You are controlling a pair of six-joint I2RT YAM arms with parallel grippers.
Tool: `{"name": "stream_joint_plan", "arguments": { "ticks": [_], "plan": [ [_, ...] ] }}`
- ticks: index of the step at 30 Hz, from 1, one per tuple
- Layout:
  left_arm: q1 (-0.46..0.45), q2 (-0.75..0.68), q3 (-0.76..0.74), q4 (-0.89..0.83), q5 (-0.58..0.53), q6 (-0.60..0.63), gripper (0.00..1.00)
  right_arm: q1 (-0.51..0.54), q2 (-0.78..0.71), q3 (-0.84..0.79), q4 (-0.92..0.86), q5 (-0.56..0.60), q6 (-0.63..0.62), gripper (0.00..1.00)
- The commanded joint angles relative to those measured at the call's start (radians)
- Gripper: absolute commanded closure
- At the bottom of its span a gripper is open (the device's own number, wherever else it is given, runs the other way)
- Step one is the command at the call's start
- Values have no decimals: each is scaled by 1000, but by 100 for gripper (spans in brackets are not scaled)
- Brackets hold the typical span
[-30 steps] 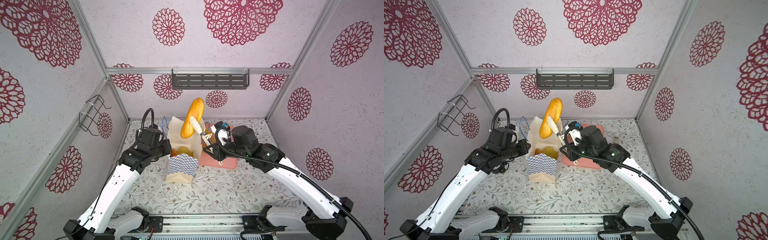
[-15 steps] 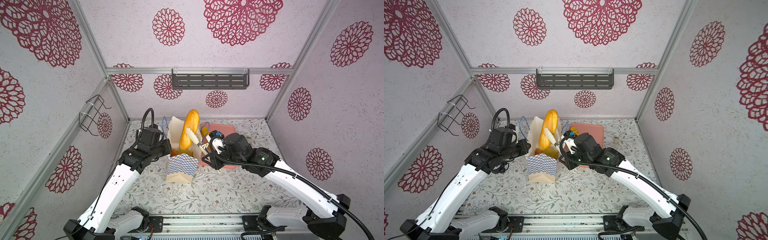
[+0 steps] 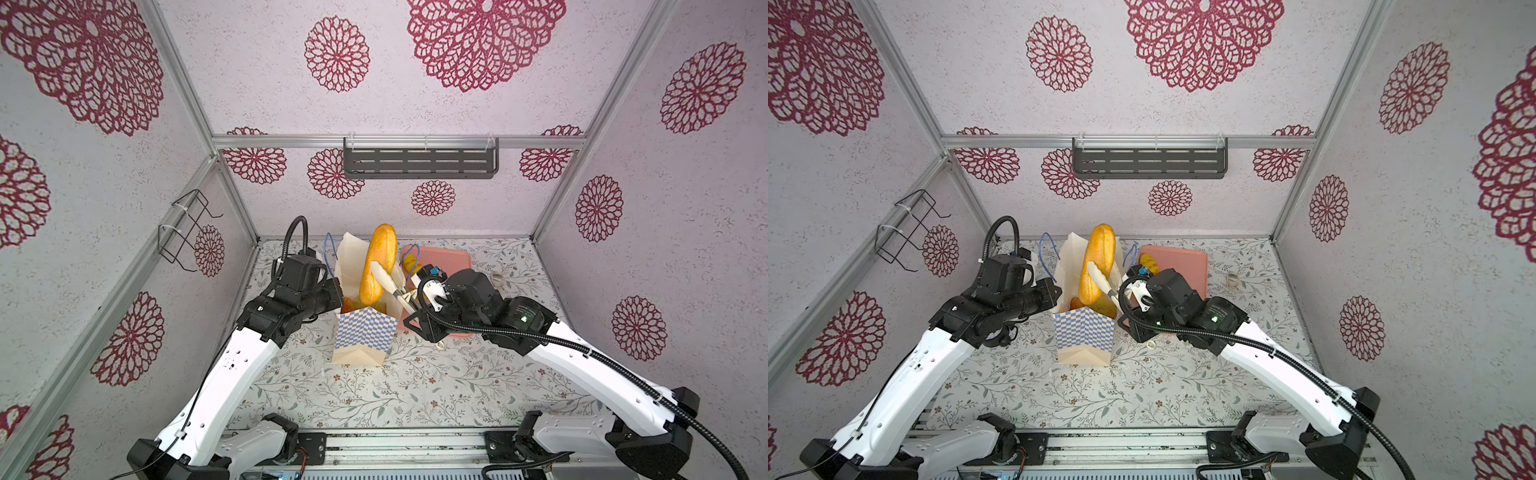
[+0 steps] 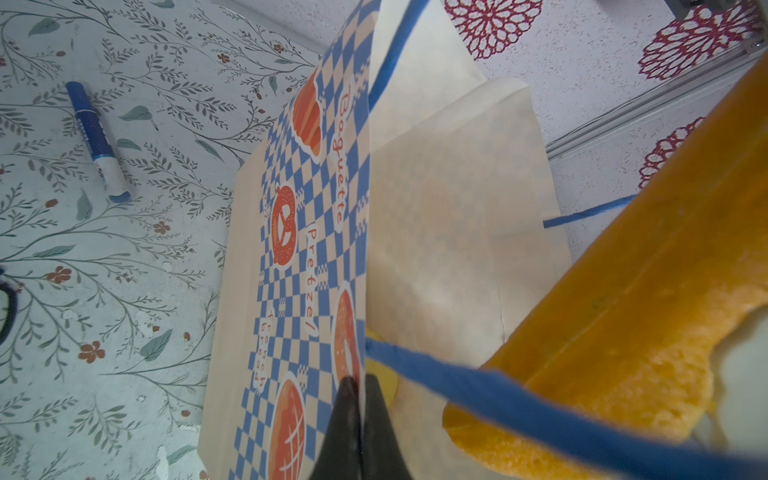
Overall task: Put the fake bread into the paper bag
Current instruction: 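Lower the tongs into the bag and release the baguette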
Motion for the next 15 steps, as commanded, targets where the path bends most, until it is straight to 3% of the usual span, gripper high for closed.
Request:
{"name": "stream_joint_plan", "arguments": {
  "ticks": [1, 15],
  "plan": [
    [-8, 0, 34, 50, 6, -4, 100, 6, -37, 22, 60, 20, -20, 61],
    [-8, -3, 29, 51, 8, -3, 100, 7, -37, 23, 80, 30, -15, 59]
  ]
}}
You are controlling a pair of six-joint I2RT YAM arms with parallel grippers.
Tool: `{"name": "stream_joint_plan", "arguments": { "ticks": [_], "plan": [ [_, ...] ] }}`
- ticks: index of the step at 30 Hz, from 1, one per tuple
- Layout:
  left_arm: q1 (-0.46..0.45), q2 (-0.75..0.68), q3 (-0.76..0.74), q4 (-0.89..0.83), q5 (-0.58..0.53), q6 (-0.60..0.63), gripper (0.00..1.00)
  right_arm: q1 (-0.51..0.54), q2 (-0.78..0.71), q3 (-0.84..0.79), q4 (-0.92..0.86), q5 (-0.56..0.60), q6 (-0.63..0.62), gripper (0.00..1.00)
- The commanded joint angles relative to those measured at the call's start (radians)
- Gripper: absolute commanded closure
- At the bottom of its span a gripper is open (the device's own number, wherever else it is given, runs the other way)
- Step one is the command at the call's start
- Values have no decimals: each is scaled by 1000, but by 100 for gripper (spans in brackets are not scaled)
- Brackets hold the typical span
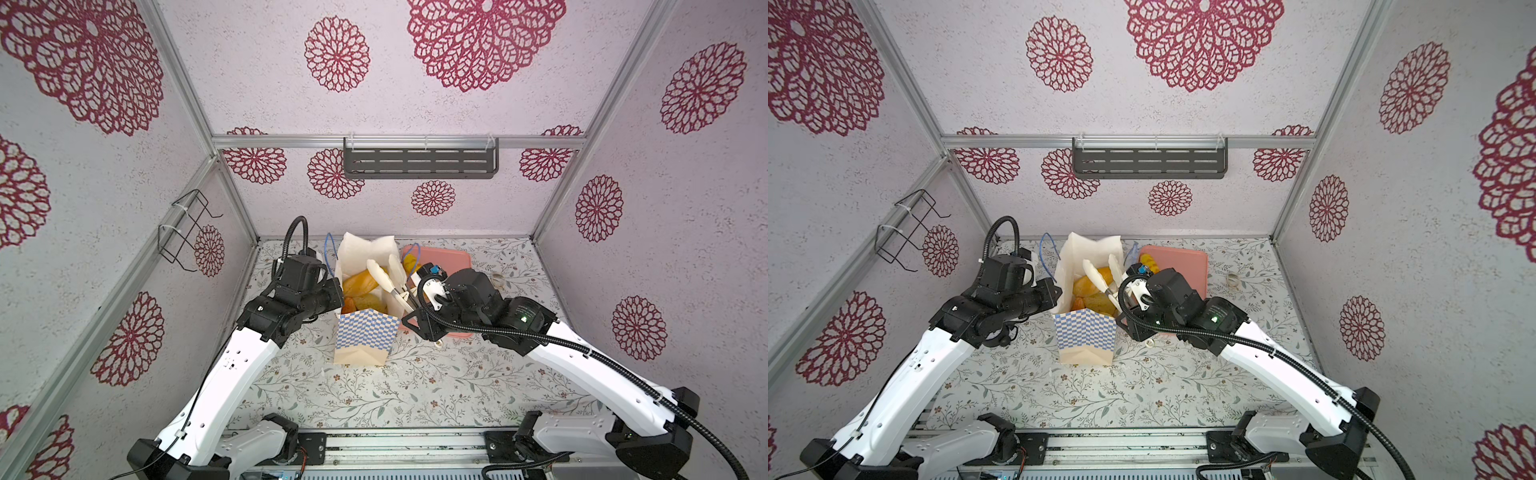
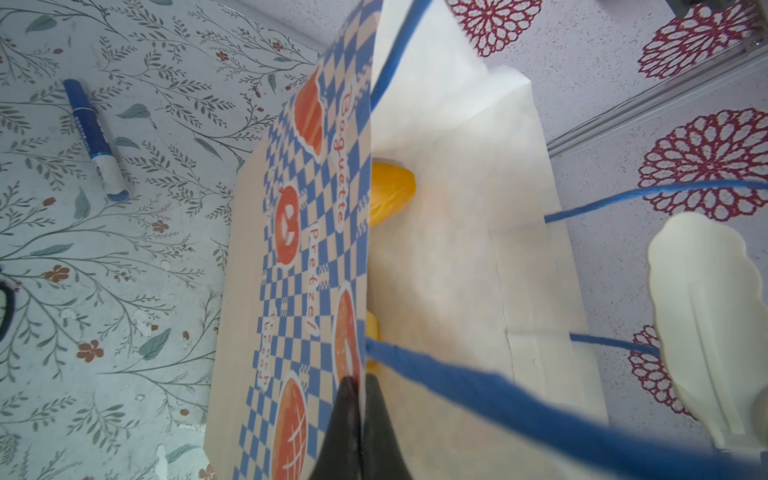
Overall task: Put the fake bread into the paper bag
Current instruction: 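Lower the tongs into the bag and release the baguette, then raise the tongs out of the bag and move toward the tray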
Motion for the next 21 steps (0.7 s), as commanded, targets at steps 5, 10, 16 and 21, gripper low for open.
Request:
{"name": "stream_joint_plan", "arguments": {
  "ticks": [5, 10, 16, 21],
  "plan": [
    [-9, -3, 25, 54, 5, -5, 100, 4, -35, 39, 85, 34, -11, 59],
    [-9, -2, 24, 61, 9, -6, 100, 4, -41, 67, 148, 74, -11, 61],
    [-8, -7, 22, 57, 8, -4, 100, 4, -95, 69, 233, 216, -15, 62],
    [-9, -8, 19, 60, 9, -4, 100, -3, -172, 39, 265, 372, -12, 62]
  ]
}}
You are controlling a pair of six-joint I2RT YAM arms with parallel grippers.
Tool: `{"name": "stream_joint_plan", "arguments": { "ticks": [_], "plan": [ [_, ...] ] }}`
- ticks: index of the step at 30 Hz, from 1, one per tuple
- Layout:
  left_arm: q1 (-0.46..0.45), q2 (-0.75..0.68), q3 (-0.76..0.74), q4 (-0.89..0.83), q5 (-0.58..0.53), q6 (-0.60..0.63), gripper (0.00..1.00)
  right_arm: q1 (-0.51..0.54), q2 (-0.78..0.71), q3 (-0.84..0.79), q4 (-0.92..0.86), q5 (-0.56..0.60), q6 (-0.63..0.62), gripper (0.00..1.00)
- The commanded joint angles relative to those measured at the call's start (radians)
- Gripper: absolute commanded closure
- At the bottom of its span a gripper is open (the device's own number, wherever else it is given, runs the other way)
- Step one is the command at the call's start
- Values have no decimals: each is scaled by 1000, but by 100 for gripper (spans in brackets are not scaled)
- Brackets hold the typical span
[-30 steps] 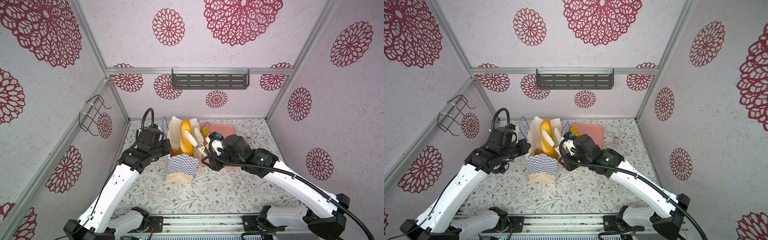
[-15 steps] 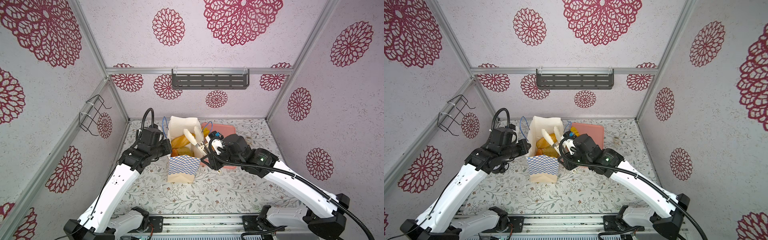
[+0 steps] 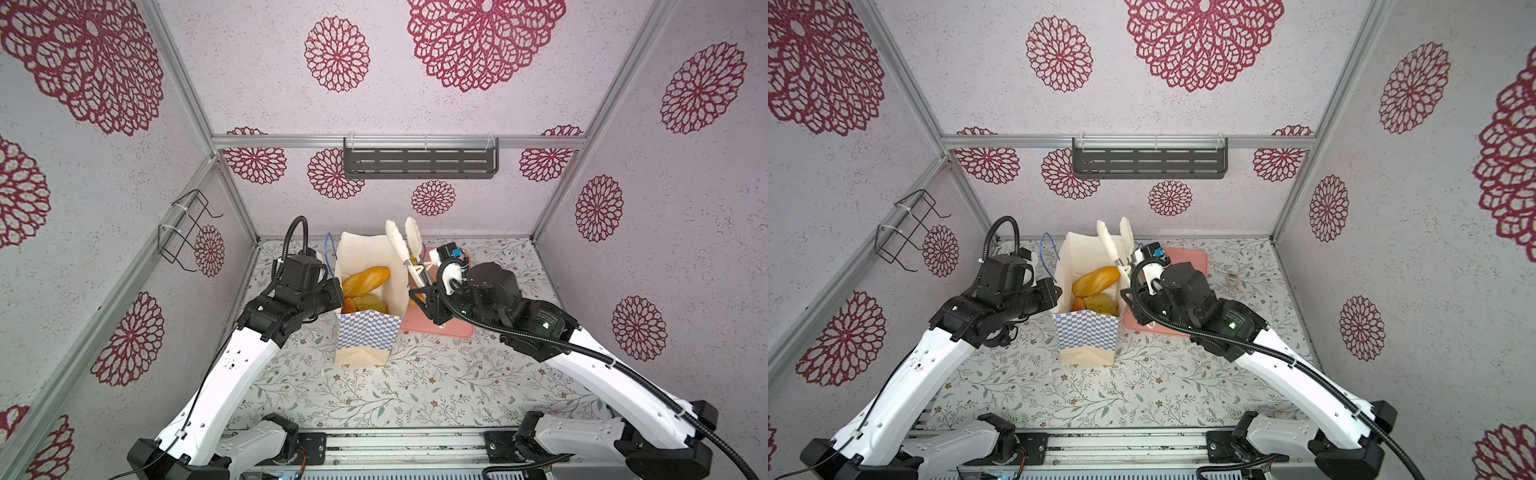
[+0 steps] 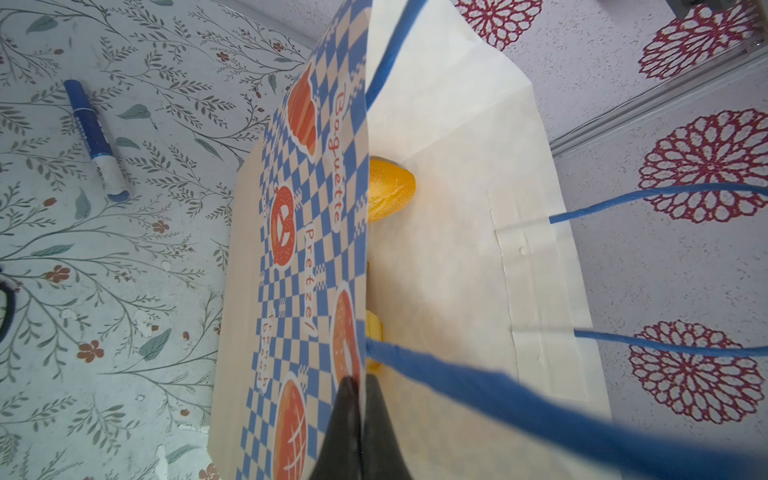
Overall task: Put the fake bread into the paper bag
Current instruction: 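Raise the tongs out of the bag and move toward the tray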
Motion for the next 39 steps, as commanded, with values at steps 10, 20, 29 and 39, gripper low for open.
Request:
{"name": "stream_joint_plan", "arguments": {
  "ticks": [10, 20, 29, 39],
  "plan": [
    [-8, 5, 32, 65, 16, 1, 100, -116, -227, -91, 31, 275, 74, 60],
    [-8, 13, 36, 70, 28, -4, 100, -328, -229, -188, -34, 99, 174, 61],
    [-8, 6, 32, 62, 25, -4, 100, -432, -148, -235, -40, -99, 212, 64],
    [-8, 5, 29, 63, 23, -2, 100, -500, -84, -294, -24, -259, 227, 66]
  ]
}}
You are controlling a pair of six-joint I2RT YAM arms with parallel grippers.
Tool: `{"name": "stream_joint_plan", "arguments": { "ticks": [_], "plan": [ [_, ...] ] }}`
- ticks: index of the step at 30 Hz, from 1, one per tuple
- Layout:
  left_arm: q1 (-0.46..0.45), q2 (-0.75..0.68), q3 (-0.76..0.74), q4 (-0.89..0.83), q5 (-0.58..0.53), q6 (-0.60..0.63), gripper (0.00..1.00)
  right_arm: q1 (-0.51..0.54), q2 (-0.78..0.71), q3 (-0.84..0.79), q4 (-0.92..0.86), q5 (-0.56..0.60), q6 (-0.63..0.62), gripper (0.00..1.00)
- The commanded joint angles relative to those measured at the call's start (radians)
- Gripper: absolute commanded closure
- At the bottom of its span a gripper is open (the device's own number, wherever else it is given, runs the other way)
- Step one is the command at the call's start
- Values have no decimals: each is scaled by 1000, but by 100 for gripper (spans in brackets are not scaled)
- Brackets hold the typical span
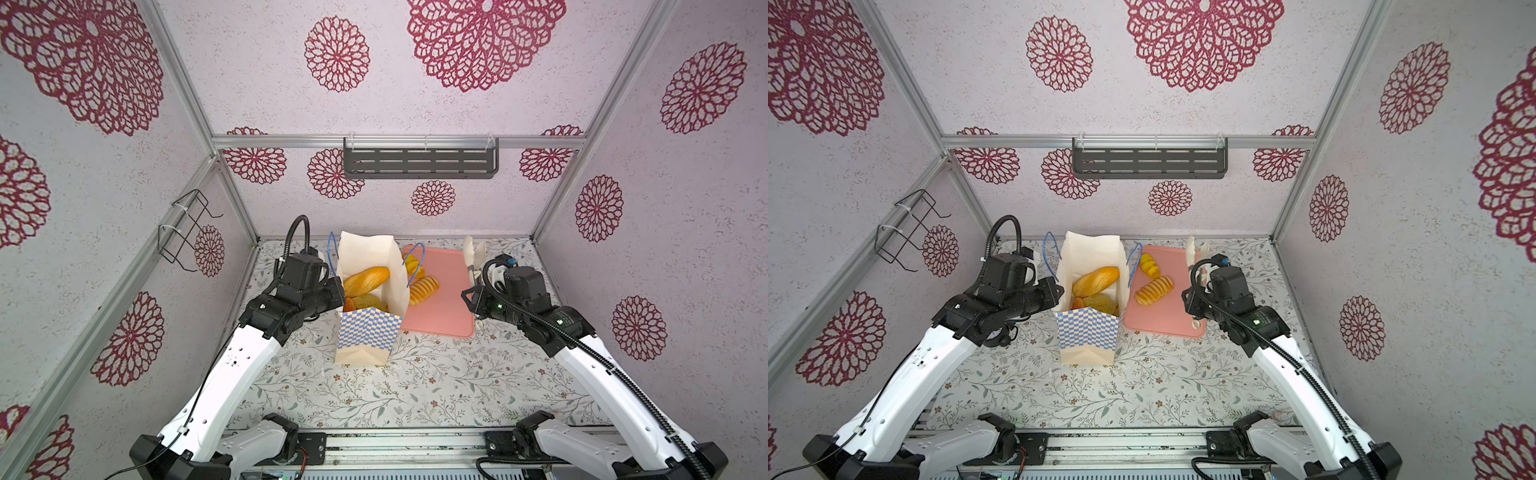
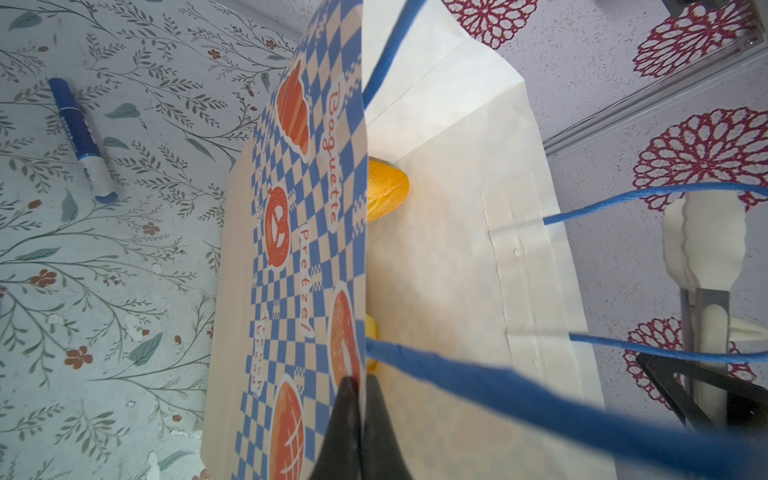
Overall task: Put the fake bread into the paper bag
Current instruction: 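Raise the tongs out of the bag and move toward the tray, then lower the tongs and close them on the yellow spiral bread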
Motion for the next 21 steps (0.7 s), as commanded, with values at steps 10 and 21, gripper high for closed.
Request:
{"name": "stream_joint_plan", "arguments": {
  "ticks": [10, 21],
  "plan": [
    [-8, -7, 25, 53, 2, -2, 100, -38, 84, -61, 101, -264, 25, 67],
    [-8, -6, 20, 56, 6, -5, 100, -41, 146, -203, 287, -452, 128, 65]
  ]
}}
